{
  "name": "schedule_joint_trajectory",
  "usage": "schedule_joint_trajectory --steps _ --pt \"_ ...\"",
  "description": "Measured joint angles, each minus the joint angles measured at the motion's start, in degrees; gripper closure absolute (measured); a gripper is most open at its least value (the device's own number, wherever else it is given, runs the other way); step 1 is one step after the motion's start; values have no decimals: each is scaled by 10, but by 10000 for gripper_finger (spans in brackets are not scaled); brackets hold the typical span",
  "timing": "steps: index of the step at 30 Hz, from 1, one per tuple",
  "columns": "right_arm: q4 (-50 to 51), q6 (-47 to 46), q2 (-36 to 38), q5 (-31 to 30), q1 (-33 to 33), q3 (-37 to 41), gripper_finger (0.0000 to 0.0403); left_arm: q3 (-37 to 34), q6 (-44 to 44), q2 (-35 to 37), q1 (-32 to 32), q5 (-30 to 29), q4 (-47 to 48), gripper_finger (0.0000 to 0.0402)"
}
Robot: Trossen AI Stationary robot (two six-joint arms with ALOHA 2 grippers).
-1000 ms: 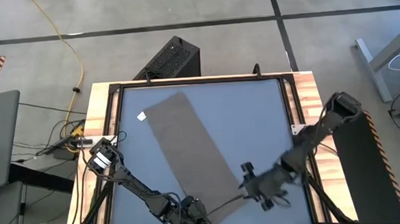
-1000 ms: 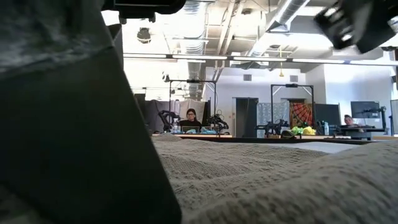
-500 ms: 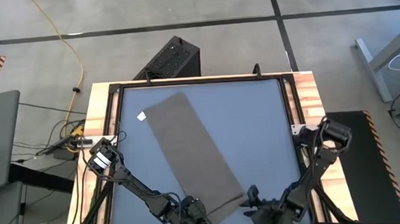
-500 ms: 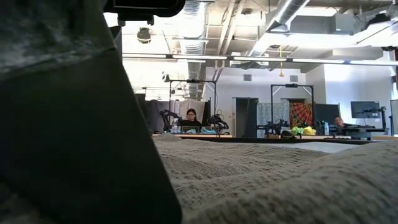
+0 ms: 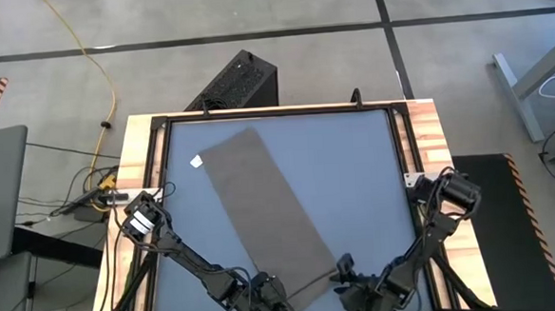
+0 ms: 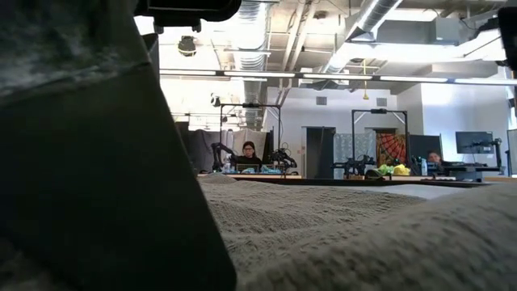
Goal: Roll towel into tight, uniform cylinder
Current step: Roll the gray towel
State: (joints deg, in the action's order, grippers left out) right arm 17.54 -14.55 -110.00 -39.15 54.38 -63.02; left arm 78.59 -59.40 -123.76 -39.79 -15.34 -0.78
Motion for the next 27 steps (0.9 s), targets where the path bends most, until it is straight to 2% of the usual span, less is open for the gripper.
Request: schedule_joint_trajectory --steps 8,12,16,22,27 --pt "20 18 0 10 -28 0 203 0 6 0 0 0 0 401" --pt "18 35 0 47 -51 0 213 0 17 0 0 1 -1 401" --pt "15 49 3 104 -72 0 256 0 31 1 0 1 -1 382" --pt "15 73 4 202 -97 -1 368 -2 49 29 0 0 32 330" --pt "14 52 6 273 -124 -1 371 -2 54 73 -9 -39 102 307"
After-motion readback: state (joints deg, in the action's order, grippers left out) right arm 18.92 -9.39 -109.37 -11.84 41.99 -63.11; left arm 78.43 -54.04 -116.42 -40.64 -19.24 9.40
